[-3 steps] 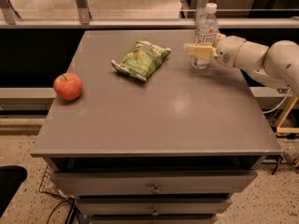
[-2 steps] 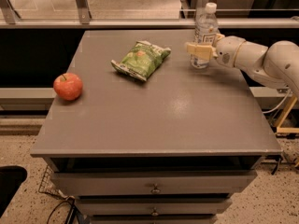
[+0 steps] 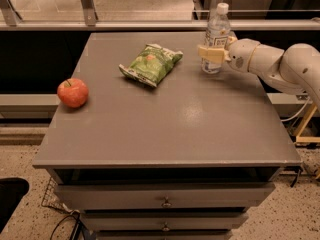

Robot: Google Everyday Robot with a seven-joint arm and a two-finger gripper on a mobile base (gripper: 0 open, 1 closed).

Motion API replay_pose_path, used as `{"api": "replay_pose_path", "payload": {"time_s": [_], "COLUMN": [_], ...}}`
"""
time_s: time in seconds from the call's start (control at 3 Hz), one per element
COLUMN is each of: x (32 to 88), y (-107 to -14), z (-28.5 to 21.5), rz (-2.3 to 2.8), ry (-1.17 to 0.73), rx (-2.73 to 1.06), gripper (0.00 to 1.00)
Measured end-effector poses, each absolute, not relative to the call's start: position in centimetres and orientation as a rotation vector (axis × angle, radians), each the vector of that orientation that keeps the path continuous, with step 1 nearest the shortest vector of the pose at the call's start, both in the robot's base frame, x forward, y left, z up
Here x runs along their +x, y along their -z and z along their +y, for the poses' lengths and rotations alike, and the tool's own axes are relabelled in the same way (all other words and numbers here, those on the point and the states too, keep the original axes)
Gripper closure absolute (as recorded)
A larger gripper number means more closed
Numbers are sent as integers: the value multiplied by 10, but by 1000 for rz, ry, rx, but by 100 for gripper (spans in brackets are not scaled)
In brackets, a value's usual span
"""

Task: Move blue plastic bottle near apple

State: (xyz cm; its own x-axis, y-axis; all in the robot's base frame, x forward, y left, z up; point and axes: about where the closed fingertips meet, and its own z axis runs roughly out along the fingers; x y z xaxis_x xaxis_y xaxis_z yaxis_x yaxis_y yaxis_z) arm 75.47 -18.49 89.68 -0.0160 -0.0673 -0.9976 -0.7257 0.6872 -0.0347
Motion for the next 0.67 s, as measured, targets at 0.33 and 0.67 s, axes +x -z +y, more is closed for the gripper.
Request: {"api": "replay_pose_path", "payload": {"time_s": [0.33,0.67], "x": [751,725], "y": [-908,-936], "z": [-183,-175], "rz": [1521,1536], "ry": [-576,-588], "rx": [-698,-697], "gripper": [100,100]}}
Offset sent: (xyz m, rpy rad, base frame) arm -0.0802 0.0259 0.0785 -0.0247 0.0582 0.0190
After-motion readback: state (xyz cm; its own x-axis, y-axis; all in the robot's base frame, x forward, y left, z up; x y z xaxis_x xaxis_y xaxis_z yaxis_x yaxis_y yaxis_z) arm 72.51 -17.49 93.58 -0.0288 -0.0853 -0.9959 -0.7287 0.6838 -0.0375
